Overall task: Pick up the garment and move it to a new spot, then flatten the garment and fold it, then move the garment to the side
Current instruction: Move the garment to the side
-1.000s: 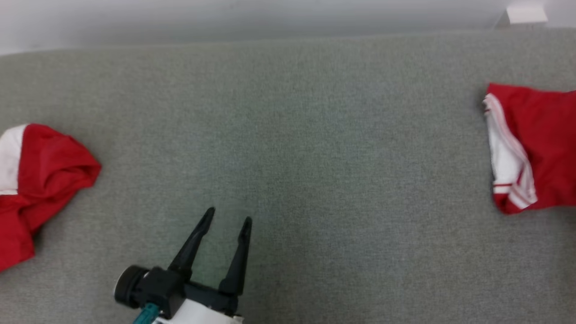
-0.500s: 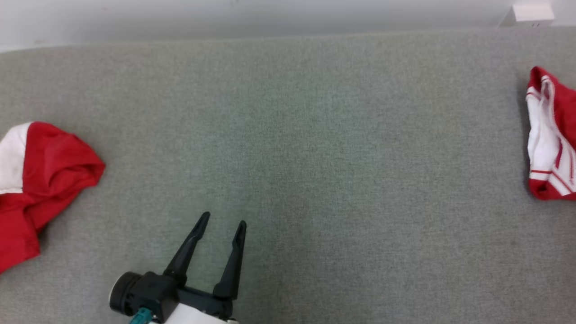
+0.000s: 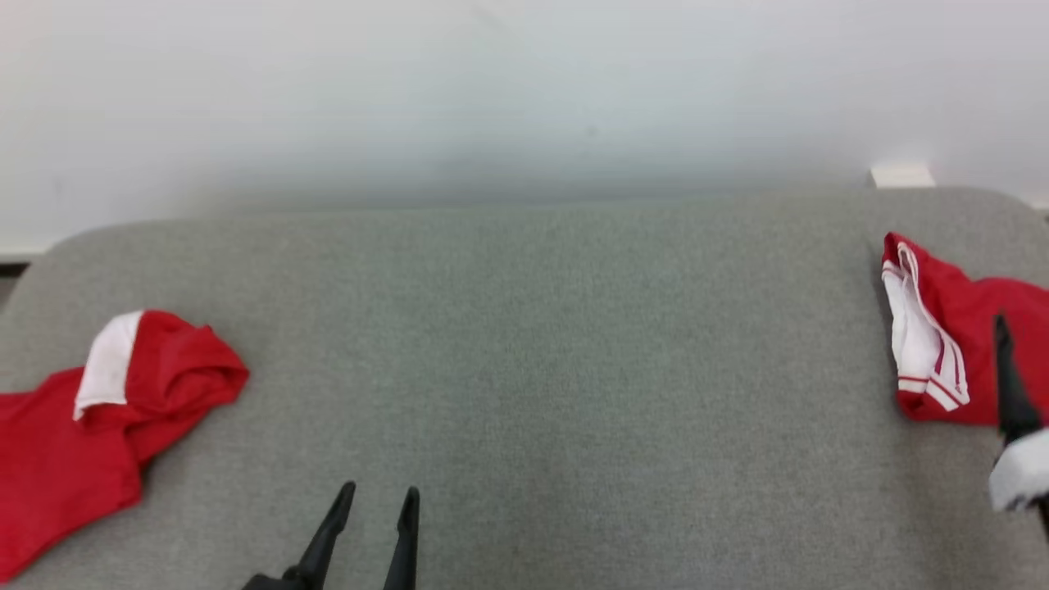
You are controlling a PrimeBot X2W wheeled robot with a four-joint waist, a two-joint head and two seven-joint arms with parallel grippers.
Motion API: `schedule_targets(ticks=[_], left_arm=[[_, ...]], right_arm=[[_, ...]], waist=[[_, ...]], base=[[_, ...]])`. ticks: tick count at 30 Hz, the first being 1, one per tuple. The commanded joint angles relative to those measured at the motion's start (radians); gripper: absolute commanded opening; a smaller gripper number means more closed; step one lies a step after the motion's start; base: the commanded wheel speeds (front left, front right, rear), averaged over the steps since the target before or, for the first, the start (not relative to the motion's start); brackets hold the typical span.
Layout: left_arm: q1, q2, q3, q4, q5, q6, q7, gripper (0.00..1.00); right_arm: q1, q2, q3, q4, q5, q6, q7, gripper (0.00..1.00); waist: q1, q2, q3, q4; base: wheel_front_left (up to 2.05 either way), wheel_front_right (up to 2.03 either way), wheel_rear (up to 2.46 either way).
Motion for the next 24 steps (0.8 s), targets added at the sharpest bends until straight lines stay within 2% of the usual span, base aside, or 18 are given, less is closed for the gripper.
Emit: schedule_targets(ticks=[1,6,9,17,24], left_arm=[[0.031,0.003,0.005,0.004,-0.009,0.011,0.000,1.00],[0.070,0.003,0.020,0.010,-0.003,0.021,0.000,1.00],[0.087,0.003,0.024,0.018,0.009,0.016,0.000,1.00],[0.125,0.003,0.047,0.038,0.023,0.007,0.000,1.00],[0.129,0.003,0.050,0.046,0.025,0.005,0.000,1.00]], right_arm=[[0.101,0.018,-0.005,-0.069,0.013,-0.003,0.001,1.00],[0.329,0.078,-0.011,-0.266,0.010,-0.003,0.001,1.00],[0.434,0.125,-0.009,-0.336,0.014,-0.003,0.001,1.00],[0.597,0.228,-0.021,-0.397,-0.003,-0.003,0.000,1.00],[0.629,0.261,-0.017,-0.406,-0.014,-0.003,0.000,1.00]], waist=[[0.0001,0.0000,-0.071,0.022],[0.0001,0.0000,-0.108,0.038],[0.0001,0.0000,-0.122,0.042],[0.0001,0.0000,-0.151,0.035],[0.0001,0.0000,-0.153,0.018]], base=[[0.00,0.00,0.00],[0.00,0.00,0.00],[0.00,0.00,0.00],[0.00,0.00,0.00],[0.00,0.00,0.00]])
